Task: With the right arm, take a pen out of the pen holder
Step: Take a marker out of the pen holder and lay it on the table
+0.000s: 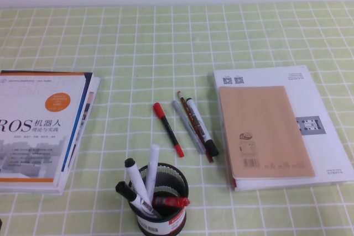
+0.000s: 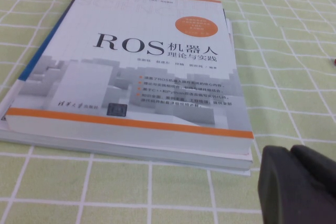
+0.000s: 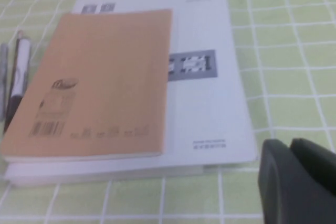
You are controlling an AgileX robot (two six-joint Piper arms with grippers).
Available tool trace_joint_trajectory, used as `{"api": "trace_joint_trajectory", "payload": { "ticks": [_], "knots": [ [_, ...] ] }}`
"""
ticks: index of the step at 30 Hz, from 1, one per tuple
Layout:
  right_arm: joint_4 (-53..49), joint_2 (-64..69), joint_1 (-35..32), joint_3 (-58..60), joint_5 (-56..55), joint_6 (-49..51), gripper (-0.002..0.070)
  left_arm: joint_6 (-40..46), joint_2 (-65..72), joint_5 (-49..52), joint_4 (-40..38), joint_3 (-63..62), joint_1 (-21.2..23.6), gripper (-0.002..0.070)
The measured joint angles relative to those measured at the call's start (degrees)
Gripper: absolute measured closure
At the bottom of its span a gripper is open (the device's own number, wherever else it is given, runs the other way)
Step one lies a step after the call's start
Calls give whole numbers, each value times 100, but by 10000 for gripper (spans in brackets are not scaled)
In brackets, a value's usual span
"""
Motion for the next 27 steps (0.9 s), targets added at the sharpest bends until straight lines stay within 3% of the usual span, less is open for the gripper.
{"api": "trace_joint_trajectory", "payload": {
  "ticks": [4,12,27],
  "knots": [
    [110,-939,-357,453,-118,0,688,0,0,0,0,0,0,683],
    [11,-2092,-398,656,72,-18,688,0,0,0,0,0,0,683],
    [-428,-2227,-398,661,892,-33,688,0,0,0,0,0,0,683]
  ]
}}
